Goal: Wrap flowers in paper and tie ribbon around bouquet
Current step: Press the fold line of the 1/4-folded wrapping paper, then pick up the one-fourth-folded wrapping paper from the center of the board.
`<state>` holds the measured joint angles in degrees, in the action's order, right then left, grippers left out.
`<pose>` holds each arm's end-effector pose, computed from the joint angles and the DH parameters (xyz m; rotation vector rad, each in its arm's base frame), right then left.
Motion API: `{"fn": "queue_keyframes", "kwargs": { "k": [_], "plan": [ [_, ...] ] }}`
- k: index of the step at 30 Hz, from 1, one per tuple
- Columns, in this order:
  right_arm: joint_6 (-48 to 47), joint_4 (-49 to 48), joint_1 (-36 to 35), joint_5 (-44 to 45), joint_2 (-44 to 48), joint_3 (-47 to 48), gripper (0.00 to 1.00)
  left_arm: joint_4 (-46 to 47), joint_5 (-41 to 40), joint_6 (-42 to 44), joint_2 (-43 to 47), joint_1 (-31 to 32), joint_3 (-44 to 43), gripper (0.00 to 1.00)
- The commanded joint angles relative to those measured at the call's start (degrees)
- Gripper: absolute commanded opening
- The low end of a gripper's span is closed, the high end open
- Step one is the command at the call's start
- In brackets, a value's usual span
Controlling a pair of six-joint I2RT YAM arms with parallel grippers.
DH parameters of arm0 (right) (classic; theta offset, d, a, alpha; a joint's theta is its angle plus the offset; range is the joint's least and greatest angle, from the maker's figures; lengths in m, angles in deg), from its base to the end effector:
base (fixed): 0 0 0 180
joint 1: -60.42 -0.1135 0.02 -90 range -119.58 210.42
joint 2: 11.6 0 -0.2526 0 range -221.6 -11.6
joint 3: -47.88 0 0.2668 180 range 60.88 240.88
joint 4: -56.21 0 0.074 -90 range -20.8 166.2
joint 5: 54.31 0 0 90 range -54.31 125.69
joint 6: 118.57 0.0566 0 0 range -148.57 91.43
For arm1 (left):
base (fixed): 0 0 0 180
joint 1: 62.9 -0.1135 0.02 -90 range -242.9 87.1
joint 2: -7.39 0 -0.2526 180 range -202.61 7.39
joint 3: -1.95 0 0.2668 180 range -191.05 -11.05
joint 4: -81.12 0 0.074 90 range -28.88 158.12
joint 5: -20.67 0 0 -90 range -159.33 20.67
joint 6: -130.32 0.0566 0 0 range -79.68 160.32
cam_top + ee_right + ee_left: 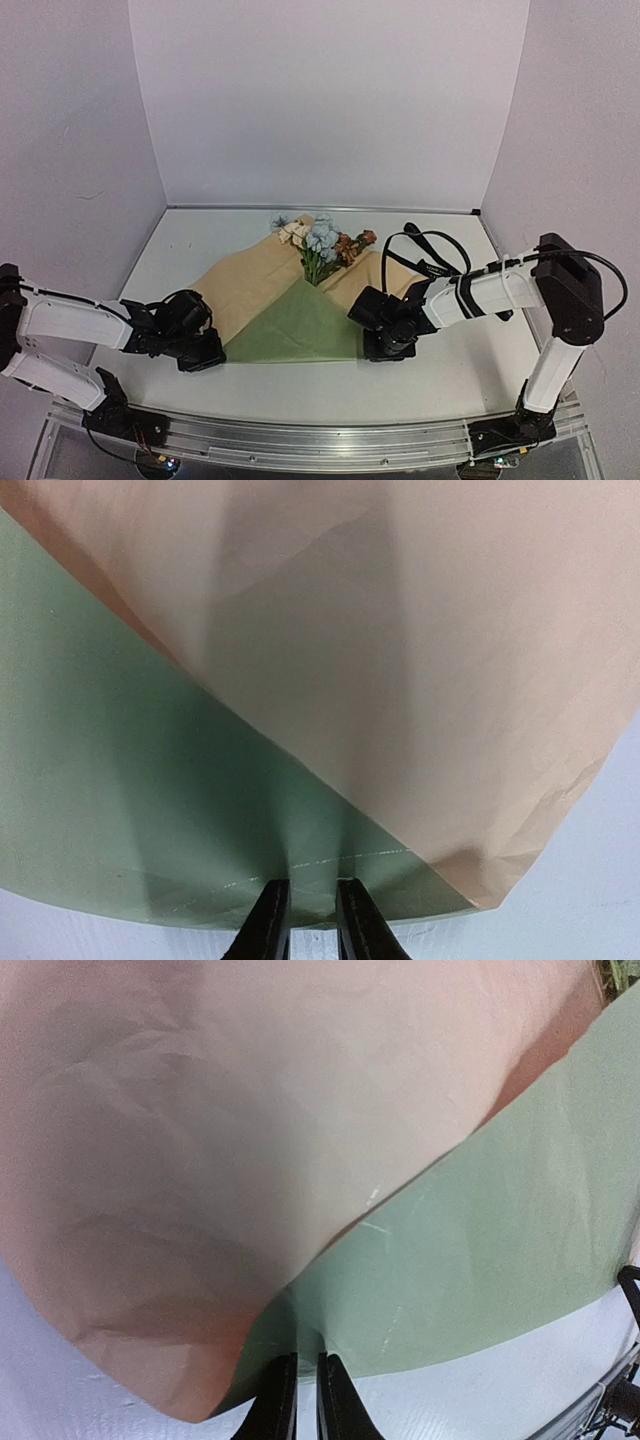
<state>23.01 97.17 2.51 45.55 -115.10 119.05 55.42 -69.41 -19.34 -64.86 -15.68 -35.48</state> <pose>0.1898 0.2844 0.0922 -0.1203 2.8249 0.1983 0.1538 -0.1660 0.0880 -0.3012 2.7588 -0.5853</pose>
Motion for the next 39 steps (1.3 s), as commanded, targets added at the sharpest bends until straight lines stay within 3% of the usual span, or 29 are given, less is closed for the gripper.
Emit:
{"fn": "queue_keyframes", "kwargs": {
  "k": [1, 15, 23, 28, 33, 39],
  "plan": [
    [0.7, 3.4, 0.1, 1.5, 1.5, -1.2, 0.19, -8.8, -6.0, -3.5, 2.5, 0.0, 2.1, 0.11],
    [0.9, 3.4, 0.5, -0.3, 4.3, -2.0, 0.22, -14.6, -9.0, -6.6, 9.7, -2.8, 2.6, 0.14],
    [1.4, 3.4, 2.1, -2.8, 11.0, -2.4, 0.32, -20.4, -9.7, 3.5, 11.4, -2.8, -10.1, 0.15],
    [3.5, 3.2, 3.9, -3.6, 17.2, -6.2, 0.48, -16.1, -3.8, 11.6, 5.9, -2.2, -18.5, 0.13],
    [7.0, -0.3, 5.5, -5.0, 21.3, -11.8, 0.55, -7.4, 5.8, 19.5, -4.1, -1.0, -24.1, 0.10],
    [14.1, -17.4, 8.7, -9.9, 21.4, -21.8, 0.59, -0.2, 13.6, 25.9, -16.7, 1.2, -31.1, 0.09]
  ]
}}
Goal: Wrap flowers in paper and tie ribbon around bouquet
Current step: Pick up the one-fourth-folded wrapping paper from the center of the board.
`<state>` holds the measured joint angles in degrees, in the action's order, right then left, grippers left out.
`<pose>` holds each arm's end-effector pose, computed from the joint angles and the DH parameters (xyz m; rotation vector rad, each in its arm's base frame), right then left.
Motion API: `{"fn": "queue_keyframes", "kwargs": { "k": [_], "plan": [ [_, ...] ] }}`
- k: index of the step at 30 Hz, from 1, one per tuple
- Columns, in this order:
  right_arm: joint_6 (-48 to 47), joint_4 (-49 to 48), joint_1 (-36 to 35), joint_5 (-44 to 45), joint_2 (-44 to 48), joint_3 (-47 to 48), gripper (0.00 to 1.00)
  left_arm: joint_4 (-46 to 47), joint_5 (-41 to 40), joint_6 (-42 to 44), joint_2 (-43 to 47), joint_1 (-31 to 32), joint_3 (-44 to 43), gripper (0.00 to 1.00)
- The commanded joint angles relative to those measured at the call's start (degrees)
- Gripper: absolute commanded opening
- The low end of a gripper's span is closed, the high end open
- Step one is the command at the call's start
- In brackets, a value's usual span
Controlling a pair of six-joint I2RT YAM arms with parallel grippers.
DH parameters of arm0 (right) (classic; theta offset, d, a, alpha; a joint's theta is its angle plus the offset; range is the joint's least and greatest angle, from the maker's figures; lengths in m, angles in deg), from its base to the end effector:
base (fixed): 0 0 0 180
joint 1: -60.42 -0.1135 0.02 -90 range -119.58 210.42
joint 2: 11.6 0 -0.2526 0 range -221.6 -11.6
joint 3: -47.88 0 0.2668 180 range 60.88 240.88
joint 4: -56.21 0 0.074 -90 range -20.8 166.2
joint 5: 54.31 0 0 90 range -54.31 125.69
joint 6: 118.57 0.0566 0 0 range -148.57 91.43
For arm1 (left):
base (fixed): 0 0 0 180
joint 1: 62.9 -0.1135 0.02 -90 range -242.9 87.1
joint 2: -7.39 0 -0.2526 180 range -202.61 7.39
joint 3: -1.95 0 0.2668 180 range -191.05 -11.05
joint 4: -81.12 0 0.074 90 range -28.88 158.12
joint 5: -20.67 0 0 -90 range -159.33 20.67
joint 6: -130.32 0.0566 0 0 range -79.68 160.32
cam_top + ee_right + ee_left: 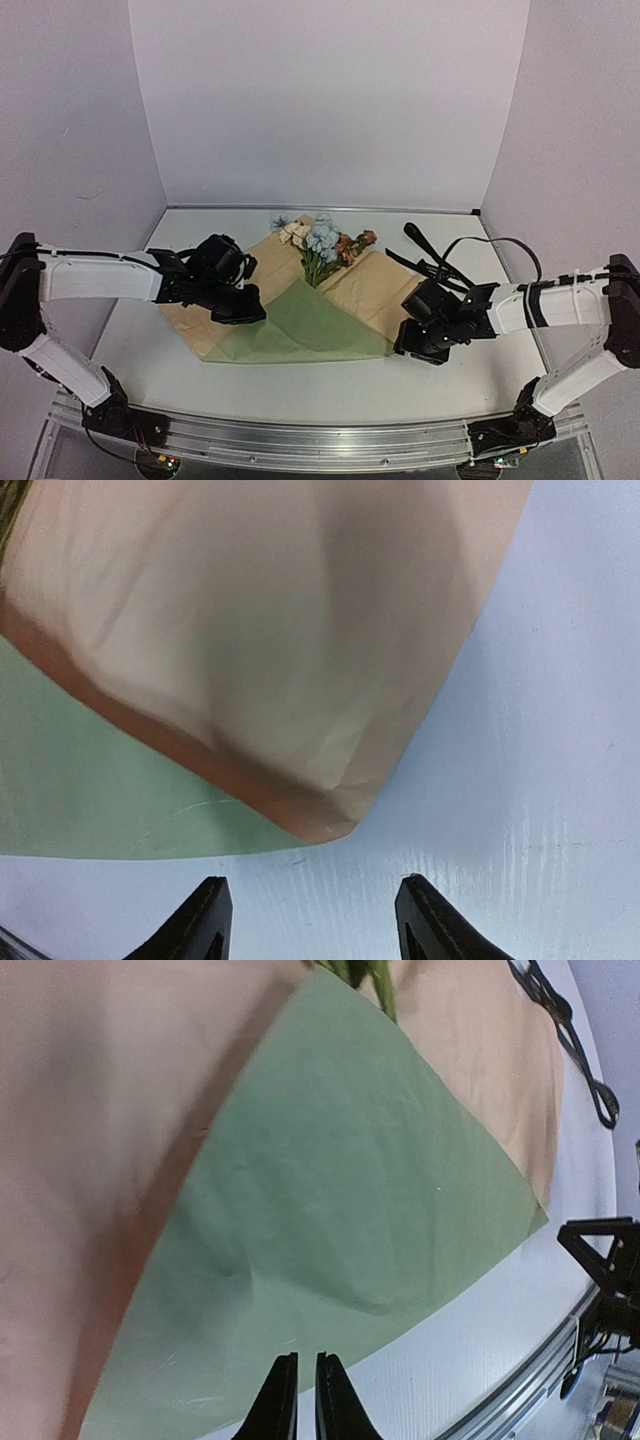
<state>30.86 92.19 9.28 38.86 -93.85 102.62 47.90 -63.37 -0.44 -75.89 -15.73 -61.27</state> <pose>0.1786 0.2167 0.1238 0.2199 2.7826 0.4965 0.2125 -0.2379 0.1684 0.1947 2.6540 -0.7127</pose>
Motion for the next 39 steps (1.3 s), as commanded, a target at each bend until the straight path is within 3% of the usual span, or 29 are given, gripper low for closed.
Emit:
{"fn": "queue_keyframes", "kwargs": {
  "k": [1, 7, 13, 17, 22, 29, 39],
  "plan": [
    [7.9, -16.2, 2.3, -4.2, -0.4, -6.7, 0.58, 8.4, 8.9, 7.6, -7.4, 1.3, -6.4, 0.09],
    [14.8, -31.4, 3.8, -4.4, -2.7, -14.1, 0.56, 13.4, 14.6, 8.4, -15.6, 1.9, -9.9, 0.08],
    [18.4, -35.5, 3.8, -3.6, -4.7, -16.6, 0.46, 15.1, 15.6, 8.2, -21.2, 2.5, -11.9, 0.07],
    [18.4, -35.4, 3.8, -3.2, -2.6, -18.3, 0.45, 15.3, 15.0, 7.8, -23.5, 2.7, -12.5, 0.07],
    [17.1, -26.6, 3.2, -3.2, 1.3, -16.7, 0.46, 15.3, 14.5, 7.0, -25.6, 2.9, -13.0, 0.06],
    [18.8, -21.7, 0.0, 2.1, 4.4, -16.7, 0.48, 14.8, 13.8, 6.3, -27.3, 3.0, -13.4, 0.06],
    [19.9, -22.0, -1.7, 3.3, 0.8, -14.5, 0.44, 14.8, 14.0, 6.2, -27.8, 3.1, -13.2, 0.05]
  ]
}}
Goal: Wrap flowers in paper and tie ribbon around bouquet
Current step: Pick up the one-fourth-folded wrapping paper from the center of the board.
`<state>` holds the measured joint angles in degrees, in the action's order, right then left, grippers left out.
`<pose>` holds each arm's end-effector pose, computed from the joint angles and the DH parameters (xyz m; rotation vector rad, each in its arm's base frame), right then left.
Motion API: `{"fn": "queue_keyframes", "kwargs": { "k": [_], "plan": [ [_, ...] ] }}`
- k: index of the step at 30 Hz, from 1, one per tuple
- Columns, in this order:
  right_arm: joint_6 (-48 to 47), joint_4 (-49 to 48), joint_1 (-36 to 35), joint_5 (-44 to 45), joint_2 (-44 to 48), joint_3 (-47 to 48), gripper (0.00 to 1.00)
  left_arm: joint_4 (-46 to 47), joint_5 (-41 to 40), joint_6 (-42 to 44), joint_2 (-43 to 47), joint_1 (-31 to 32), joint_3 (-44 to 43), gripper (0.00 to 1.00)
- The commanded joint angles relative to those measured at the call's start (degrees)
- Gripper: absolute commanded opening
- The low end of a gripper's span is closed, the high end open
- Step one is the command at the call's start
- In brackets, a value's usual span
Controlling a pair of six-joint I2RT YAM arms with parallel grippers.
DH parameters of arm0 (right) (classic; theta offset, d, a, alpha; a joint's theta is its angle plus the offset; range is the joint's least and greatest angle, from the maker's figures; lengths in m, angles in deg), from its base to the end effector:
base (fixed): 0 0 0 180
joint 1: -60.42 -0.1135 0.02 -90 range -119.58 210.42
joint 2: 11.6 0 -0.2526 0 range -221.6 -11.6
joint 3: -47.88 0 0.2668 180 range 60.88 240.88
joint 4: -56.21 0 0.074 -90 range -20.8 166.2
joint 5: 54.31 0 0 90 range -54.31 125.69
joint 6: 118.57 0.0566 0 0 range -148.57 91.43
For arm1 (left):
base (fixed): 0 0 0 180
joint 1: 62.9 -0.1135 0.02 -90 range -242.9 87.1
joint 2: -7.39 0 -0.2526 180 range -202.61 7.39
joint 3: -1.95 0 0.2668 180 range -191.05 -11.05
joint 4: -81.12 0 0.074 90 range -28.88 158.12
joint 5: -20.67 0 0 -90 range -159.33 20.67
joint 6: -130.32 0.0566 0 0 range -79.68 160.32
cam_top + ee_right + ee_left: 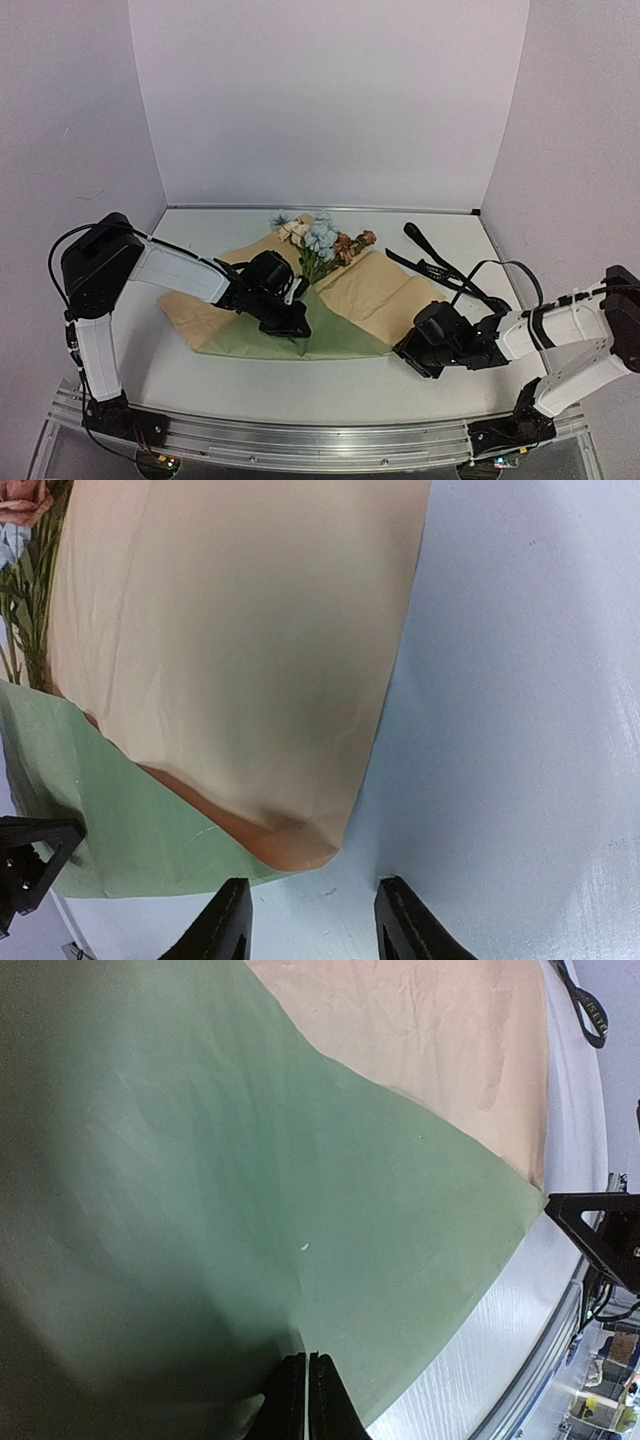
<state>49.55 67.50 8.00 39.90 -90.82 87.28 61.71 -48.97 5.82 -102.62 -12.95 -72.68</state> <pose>0.1616 0.2032 0.0893 0.6291 2.6017 0.8171 0.2405 -0.3167 0.0926 0.5271 2.7154 -0.9561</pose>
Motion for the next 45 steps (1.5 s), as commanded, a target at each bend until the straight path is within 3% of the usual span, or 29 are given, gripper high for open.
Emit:
{"fn": "queue_keyframes", "kwargs": {
  "k": [1, 26, 31, 38, 45],
  "plan": [
    [1.3, 2.5, -0.4, 2.3, -2.5, 0.9, 0.43, 1.0, -0.4, -0.1, -1.1, 0.3, -1.7, 0.05],
    [3.0, 1.1, -1.2, 3.7, -6.4, 2.0, 0.26, 2.0, -0.5, -0.5, -1.3, 0.8, -0.6, 0.05],
    [1.4, 1.2, -1.2, 4.4, -6.2, 2.8, 0.19, 2.2, -0.4, -0.6, -1.4, 0.8, -0.5, 0.05],
    [-1.7, 1.3, -1.2, 4.7, -5.9, 3.8, 0.01, 2.5, -0.4, -0.9, -1.6, 1.1, -0.5, 0.05],
    [-5.5, 6.6, -1.2, 6.3, -0.6, 4.3, 0.00, 3.5, -0.1, -2.5, -1.7, 1.8, -0.1, 0.04]
  ]
}}
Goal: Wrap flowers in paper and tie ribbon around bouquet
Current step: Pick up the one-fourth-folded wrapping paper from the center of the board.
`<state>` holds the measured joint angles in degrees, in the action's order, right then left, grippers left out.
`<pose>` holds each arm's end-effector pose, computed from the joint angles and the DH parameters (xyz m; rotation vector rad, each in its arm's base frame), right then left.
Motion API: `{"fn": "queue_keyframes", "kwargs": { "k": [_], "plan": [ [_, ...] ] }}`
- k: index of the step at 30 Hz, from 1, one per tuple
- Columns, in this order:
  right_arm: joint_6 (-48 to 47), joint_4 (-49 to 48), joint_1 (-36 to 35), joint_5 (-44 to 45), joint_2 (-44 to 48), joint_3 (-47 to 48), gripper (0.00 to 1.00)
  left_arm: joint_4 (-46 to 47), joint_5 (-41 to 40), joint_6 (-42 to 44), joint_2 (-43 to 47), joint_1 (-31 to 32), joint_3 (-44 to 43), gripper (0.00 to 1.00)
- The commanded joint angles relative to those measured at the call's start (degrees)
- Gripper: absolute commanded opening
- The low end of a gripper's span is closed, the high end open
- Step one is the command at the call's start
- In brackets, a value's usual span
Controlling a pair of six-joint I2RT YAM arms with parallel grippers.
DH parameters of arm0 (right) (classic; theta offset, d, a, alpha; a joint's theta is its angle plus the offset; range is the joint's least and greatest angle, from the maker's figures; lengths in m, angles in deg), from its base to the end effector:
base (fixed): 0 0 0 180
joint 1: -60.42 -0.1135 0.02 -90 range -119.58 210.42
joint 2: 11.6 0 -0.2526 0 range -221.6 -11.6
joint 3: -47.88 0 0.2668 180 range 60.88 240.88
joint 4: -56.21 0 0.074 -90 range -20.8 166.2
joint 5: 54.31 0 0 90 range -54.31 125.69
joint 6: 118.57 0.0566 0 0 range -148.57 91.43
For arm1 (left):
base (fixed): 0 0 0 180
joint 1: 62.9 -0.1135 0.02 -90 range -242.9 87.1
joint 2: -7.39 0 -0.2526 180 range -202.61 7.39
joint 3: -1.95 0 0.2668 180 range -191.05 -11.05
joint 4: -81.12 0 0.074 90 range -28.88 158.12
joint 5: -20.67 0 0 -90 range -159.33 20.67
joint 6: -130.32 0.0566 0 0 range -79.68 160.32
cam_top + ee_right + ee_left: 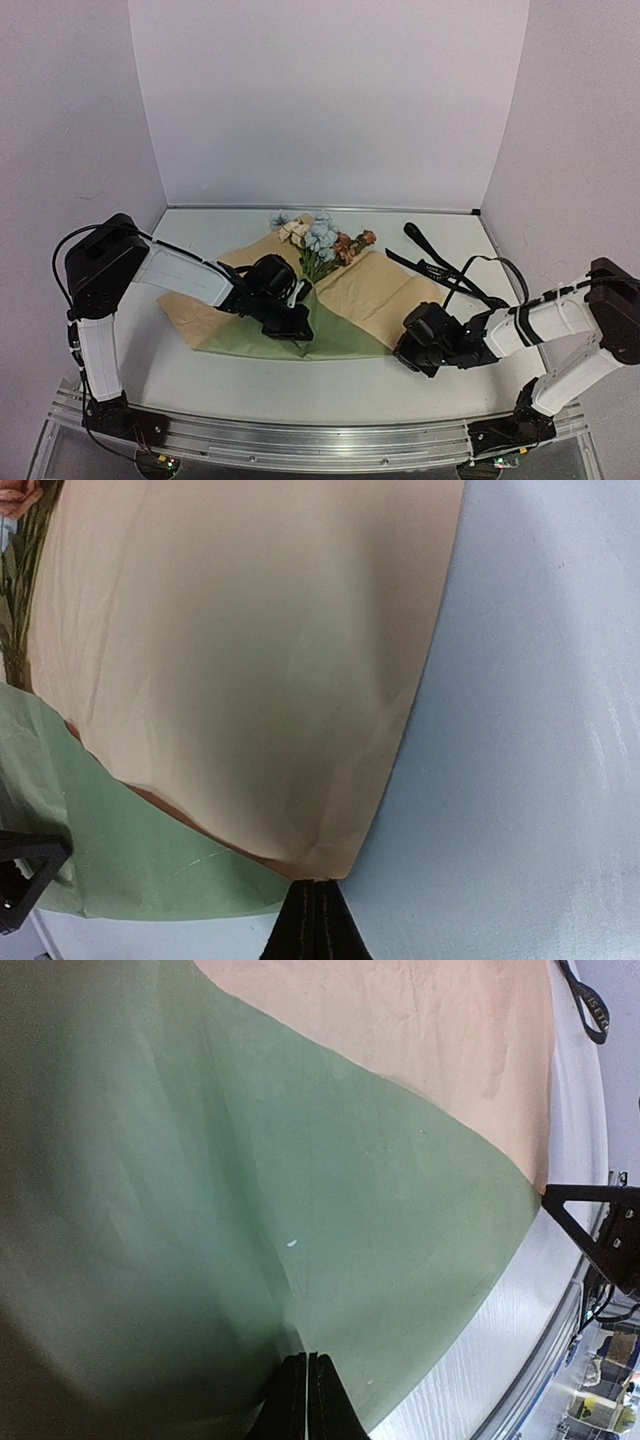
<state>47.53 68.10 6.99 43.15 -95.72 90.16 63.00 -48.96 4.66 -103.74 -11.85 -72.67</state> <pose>0.1667 0.2124 0.0819 0.5802 2.6044 0.7162 0.2355 -0.3227 0.0868 0.5280 2.7230 -0.9679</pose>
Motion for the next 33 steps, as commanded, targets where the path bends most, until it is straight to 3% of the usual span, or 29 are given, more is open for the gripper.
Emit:
{"fn": "queue_keyframes", "kwargs": {
  "k": [1, 13, 22, 23, 26, 29, 33],
  "plan": [
    [-4.2, 7.6, -0.3, 3.5, 5.8, 1.4, 0.00, 2.4, -0.1, -1.6, -0.6, 0.9, -0.2, 0.04],
    [-12.4, 22.7, -3.3, 9.2, 19.1, 2.8, 0.00, 2.6, -0.4, -3.5, -4.0, 4.3, -5.2, 0.04],
    [-10.5, 22.6, -3.3, 11.2, 20.6, 0.0, 0.00, 2.5, 1.3, 0.8, 2.1, 4.7, -4.7, 0.09],
    [-10.0, 21.9, -3.3, 10.8, 20.5, -0.3, 0.02, 2.2, 1.6, 1.3, 2.4, 4.8, -4.6, 0.10],
    [-9.7, 19.9, -3.3, 8.8, 19.3, -0.1, 0.23, 1.4, 2.9, 2.5, 3.2, 5.3, -4.0, 0.10],
    [-7.8, 15.3, -3.3, 6.3, 17.4, -1.0, 0.37, 0.9, 4.5, 3.4, 3.6, 5.9, -3.5, 0.09],
    [-4.5, 9.0, -3.3, 4.7, 14.5, -3.1, 0.47, -0.4, 5.8, 4.8, 2.9, 7.0, -4.0, 0.09]
  ]
}}
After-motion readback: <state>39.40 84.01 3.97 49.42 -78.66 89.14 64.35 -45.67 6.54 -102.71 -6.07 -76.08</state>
